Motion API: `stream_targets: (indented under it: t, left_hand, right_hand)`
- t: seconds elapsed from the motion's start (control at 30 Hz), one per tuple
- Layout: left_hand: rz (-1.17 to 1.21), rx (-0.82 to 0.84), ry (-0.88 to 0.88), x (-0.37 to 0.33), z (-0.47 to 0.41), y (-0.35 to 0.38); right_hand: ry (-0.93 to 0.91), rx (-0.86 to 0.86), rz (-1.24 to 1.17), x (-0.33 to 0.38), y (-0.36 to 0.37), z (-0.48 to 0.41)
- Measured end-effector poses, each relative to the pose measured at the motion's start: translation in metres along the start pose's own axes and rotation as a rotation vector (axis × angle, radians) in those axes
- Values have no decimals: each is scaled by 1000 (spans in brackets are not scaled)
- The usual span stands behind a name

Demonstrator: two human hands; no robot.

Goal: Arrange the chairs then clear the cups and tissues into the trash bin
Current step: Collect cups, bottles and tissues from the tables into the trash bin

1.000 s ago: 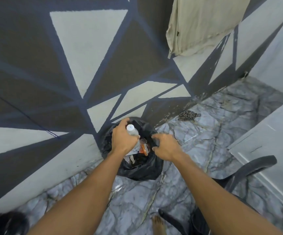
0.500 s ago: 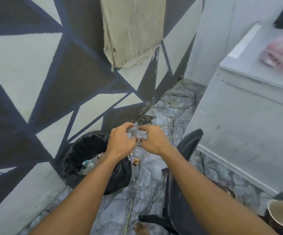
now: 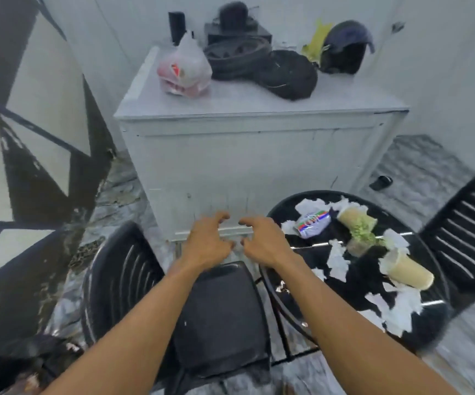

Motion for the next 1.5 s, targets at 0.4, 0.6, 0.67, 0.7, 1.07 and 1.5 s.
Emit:
stream_targets:
  t: [0.4,0.6,0.67,0.7,1.07,1.5]
  left_hand:
    - [-195,209,-76,-44,-67,212]
    - [-196,99,-157,-35,-75,228]
    - [-183,87,-169,-31,-76,231]
    - [-172,82,-175,-31,-76,232]
    - [-99,34,-168,-27,-71,197]
    - [-83,-403,-113,26,27,-86]
  right_hand:
    - [130,102,176,-237,-51,-67]
    - [-168,304,481,-271,-22,-135]
    - [-226,341,572,-279,-10,-148]
    - [-240,361,606,-284,-5,-152]
    - [-287,338,704,-260,-1,-156]
    - [-596,48,381,71,20,-69]
Point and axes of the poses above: each hand's wrist, its own z-axis away from the middle knuckle, its own y-axis out of the palm, x = y × z, the point moved 6 cm from there along -z, towards the middle knuckle, and after that the axes turned 10 degrees about -x, right-handed, at the moved point
